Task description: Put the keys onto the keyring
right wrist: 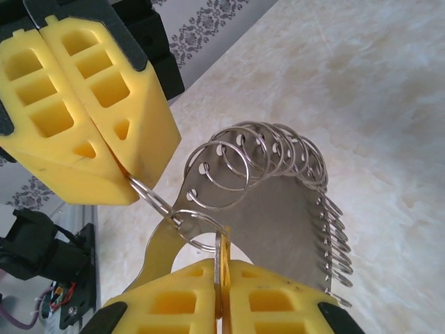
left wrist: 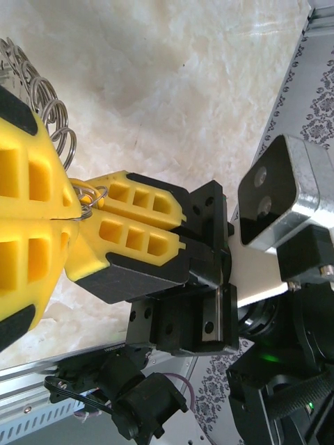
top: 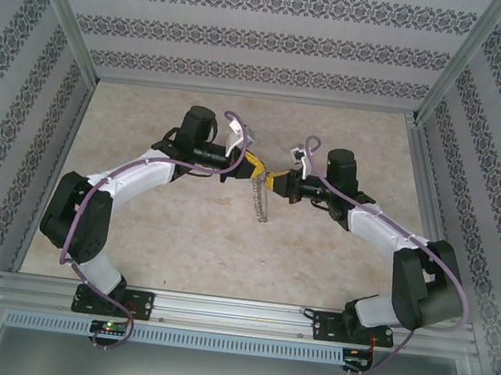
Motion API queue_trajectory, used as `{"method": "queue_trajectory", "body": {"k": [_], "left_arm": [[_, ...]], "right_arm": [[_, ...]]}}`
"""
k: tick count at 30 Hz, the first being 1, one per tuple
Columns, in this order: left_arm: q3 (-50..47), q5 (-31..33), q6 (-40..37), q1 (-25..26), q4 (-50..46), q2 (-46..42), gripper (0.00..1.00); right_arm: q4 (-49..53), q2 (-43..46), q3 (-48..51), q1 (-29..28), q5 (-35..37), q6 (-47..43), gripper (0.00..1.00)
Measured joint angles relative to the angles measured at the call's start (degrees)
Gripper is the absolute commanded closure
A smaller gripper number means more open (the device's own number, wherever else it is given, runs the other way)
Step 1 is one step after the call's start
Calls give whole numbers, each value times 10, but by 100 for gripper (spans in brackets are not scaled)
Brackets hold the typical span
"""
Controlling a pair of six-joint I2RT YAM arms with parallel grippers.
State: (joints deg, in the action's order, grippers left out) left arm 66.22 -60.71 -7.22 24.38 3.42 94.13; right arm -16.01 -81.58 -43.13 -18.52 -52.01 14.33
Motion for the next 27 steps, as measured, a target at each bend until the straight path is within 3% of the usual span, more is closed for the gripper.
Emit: {"method": "queue_trajectory", "body": {"k": [2,7,8,10,14,22,27], "left_arm": [[0,0,0,0,0,0,100],[0,2,1,0,0,0,100],[0,2,2,0,0,0,100],[0,2,2,0,0,0,100],[0,2,2,0,1,0,100],[0,2,2,0,5,0,100],[-1,2,3,0,6,0,100]], "right_arm": [[16,7,0,-4,10,-12,96],[74,11,-11,-32,39,-57,96],[91,10,-18,-41,47,-70,90],[117,9,-31,-55,59,-85,70],[141,8,-32,-60,77,-102,56],[106,67,15,25,74,-59,56],[54,80,17,34,48,-22,57]]}}
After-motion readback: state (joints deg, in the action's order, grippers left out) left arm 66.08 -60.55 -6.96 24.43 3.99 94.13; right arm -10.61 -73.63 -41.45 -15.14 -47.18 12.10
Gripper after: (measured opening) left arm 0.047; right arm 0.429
